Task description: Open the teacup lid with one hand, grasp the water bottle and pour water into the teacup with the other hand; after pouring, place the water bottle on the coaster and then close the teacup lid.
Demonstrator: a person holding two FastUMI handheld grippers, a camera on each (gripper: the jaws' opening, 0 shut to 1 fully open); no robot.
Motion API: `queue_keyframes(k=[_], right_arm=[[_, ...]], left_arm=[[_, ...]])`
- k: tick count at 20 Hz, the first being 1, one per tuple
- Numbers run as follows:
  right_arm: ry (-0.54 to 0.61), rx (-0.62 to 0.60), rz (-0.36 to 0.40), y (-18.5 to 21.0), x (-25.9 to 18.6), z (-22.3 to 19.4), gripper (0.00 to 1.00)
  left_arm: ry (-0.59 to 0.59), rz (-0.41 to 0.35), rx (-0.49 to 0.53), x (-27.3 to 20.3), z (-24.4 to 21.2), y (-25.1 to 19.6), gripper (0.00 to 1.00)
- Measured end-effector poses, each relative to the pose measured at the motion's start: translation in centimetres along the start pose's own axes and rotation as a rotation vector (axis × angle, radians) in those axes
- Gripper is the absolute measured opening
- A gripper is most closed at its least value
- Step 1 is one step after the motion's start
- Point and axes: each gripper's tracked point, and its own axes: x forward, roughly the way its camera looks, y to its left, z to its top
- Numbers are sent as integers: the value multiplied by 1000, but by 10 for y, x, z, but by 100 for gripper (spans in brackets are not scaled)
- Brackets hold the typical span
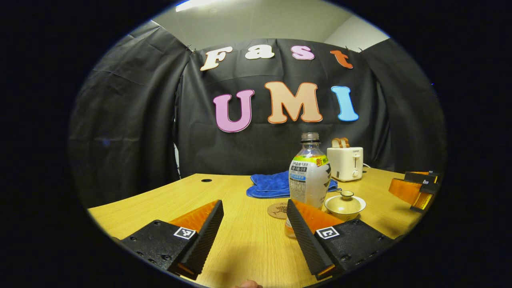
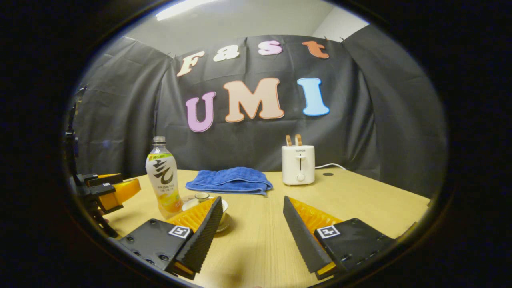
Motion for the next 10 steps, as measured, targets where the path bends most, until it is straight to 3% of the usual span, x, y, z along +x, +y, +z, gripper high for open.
queue_keyframes(k=[2,3,10], right_arm=[[-1,-3,-24,-3,-1,-1,94],[0,0,-33,-5,-1,-1,100],[0,0,-55,-8,-1,-1,94]], left_arm=[[-15,1,0,1,3,-2,93],[-9,-3,0,1,2,-3,93],[-13,-5,-1,1,3,-2,93]])
